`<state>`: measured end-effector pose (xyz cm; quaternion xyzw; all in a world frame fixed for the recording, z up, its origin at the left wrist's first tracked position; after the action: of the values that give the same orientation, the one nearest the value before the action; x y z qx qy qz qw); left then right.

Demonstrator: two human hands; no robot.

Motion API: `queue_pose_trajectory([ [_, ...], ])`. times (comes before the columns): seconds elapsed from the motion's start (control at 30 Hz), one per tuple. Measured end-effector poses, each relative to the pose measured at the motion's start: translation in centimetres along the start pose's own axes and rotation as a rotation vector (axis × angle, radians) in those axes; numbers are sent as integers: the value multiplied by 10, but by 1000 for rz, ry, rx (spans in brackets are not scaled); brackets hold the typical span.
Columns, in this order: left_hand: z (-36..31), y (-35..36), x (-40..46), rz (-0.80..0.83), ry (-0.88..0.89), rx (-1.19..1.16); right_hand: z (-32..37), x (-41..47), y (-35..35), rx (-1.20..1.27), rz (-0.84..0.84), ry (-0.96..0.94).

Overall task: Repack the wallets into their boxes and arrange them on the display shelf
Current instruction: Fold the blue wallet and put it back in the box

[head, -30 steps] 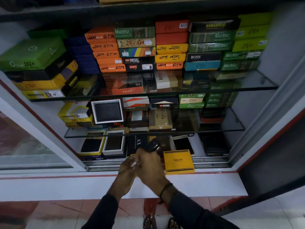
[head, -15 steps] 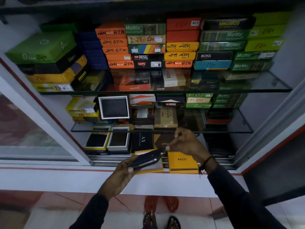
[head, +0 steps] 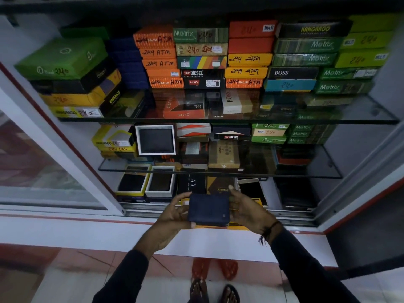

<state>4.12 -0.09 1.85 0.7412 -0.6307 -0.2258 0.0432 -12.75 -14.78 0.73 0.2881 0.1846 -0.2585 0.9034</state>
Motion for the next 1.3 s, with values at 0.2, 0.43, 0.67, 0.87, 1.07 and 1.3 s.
queue_pose_trajectory([
  [0.2, -34, 22, -5, -326, 385, 732, 22, -4, 2, -462, -212, -392],
  [0.43, -14, 60, -20, -379, 988, 1731, 26, -29, 27, -1265, -476, -923],
  [0.67, -7, 1, -7, -510, 315, 831, 24, 7, 20, -612, -329, -484],
  [0.87, 14, -41, 20, -682, 4, 945, 4, 62, 23, -1069, -426, -179],
  [1.07, 8, -32, 29, -719, -130, 1064, 1, 67, 22, -1247, -512, -125],
  [1.3, 26, -34, 35, -667, -321, 892, -14, 62, 28, -1065, -464, 54],
])
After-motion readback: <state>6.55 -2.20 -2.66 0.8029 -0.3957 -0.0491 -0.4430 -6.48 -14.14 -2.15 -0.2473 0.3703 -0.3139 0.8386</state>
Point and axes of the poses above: each hand's wrist, its own x-axis towards the middle knuckle, its own y-axis out of the palm, z = x × y, the point moved 6 cm from there along x, towards the middle knuckle, and after that the axes turned 7 degrees about z, right-handed, at the moved point
